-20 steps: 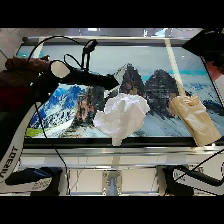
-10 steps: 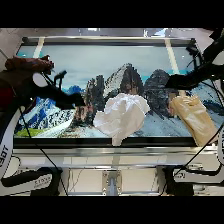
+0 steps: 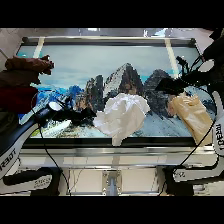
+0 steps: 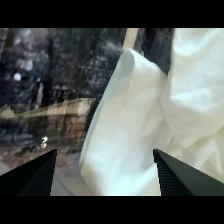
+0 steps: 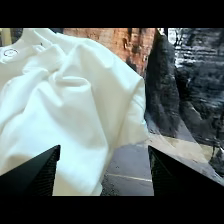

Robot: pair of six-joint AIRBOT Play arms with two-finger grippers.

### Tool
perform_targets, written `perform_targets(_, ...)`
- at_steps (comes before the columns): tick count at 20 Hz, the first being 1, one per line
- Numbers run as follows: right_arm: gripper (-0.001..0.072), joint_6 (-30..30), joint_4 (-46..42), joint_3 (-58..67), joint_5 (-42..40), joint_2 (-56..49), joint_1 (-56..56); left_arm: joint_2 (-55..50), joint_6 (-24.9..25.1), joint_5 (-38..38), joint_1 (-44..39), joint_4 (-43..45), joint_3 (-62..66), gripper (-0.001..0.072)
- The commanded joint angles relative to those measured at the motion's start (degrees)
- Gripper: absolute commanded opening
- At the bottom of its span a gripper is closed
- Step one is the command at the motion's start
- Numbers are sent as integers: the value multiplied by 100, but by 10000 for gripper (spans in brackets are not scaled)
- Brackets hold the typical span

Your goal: Fold the shirts.

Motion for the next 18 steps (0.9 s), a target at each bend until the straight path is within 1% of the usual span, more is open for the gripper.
perform_targets(1, 622, -7, 254, -22, -160, -24, 2, -389, 809, 704, -105, -946, 55, 698)
perform_targets(5, 622, -9, 249, -22, -214, -24, 2, -693, 944, 584, -197, -949, 365, 697)
perform_targets(7, 622, -9, 249, -22, -214, -24, 2, -811, 999, 485, -245, -946, 461, 641)
perform_targets(8, 622, -11, 245, -22, -216, -24, 2, -848, 999, 431, -251, -953, 485, 637)
perform_targets(9, 622, -11, 229, -22, -232, -24, 2, -868, 1019, 385, -271, -949, 492, 576)
perform_targets(12, 622, -11, 203, -22, -323, -31, 2, -927, 1102, 234, -315, -949, 501, 553)
perform_targets(13, 622, -11, 203, -22, -382, -31, 2, -960, 1102, 214, -339, -949, 501, 526)
perform_targets(14, 622, -11, 197, -22, -417, -31, 2, -999, 1102, 201, -363, -949, 503, 479)
perform_targets(15, 622, -11, 190, -22, -439, -31, 2, -1043, 1099, 195, -402, -949, 505, 478)
perform_targets(16, 622, -13, 181, -22, -459, -31, 2, -1073, 1099, 195, -439, -949, 505, 430)
perform_targets(17, 622, -17, 177, -22, -496, -31, 2, -1091, 1102, 197, -459, -949, 505, 211)
perform_targets(18, 622, -22, 175, -22, -540, -31, 2, -1091, 1189, 212, -461, -953, 507, 23)
